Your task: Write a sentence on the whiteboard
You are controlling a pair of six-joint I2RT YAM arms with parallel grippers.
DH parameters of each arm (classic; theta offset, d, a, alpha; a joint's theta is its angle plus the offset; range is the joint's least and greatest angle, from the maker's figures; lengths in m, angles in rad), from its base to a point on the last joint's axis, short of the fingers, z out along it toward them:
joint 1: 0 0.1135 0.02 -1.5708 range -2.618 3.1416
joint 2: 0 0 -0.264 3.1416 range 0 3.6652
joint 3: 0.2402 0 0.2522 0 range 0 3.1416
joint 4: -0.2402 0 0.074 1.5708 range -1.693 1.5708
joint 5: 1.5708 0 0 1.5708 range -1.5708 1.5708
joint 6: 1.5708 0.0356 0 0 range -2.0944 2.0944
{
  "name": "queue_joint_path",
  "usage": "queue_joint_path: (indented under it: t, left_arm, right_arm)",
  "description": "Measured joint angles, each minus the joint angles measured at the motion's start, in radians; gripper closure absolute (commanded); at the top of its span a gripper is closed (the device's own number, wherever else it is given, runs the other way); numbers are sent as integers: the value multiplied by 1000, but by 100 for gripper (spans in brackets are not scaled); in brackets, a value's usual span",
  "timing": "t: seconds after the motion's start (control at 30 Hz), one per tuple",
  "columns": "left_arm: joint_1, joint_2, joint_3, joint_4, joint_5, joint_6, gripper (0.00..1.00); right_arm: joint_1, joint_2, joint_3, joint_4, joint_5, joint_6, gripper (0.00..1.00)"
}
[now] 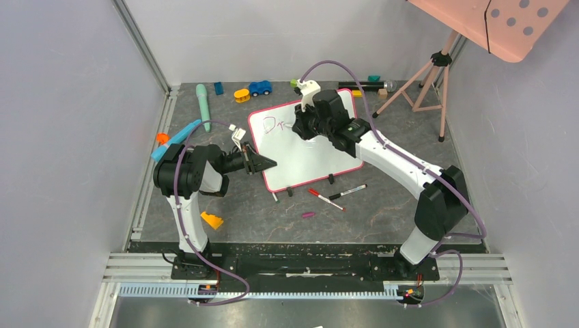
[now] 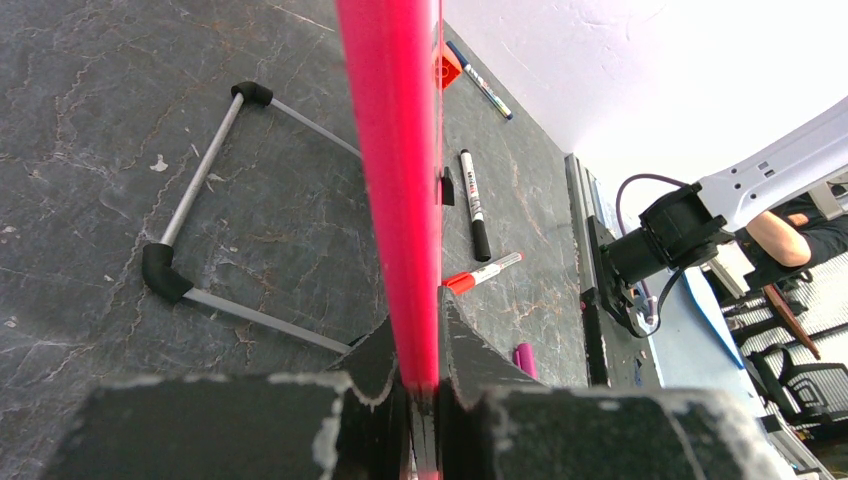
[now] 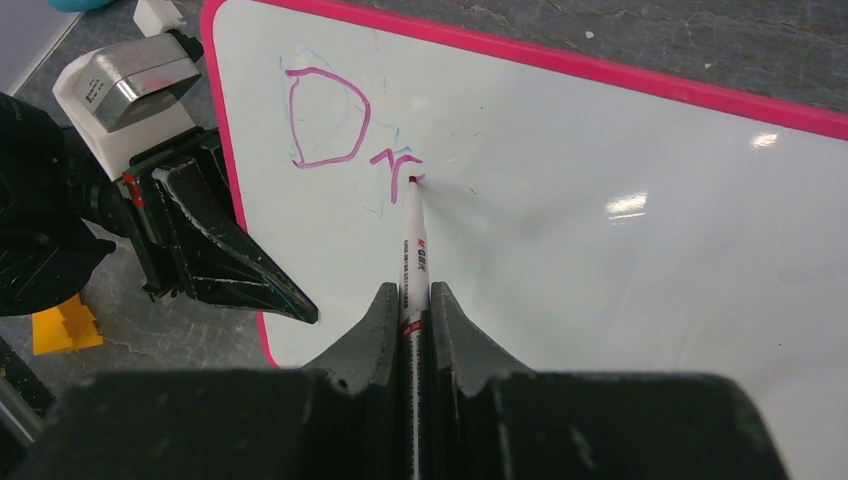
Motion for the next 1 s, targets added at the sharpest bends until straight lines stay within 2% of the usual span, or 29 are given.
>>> queue_joint_path:
  t: [1.0]
  left_arm:
    - [0, 0, 0, -1, -2, 0, 98]
  right_arm:
    - [9, 10, 56, -65, 111, -5, 100]
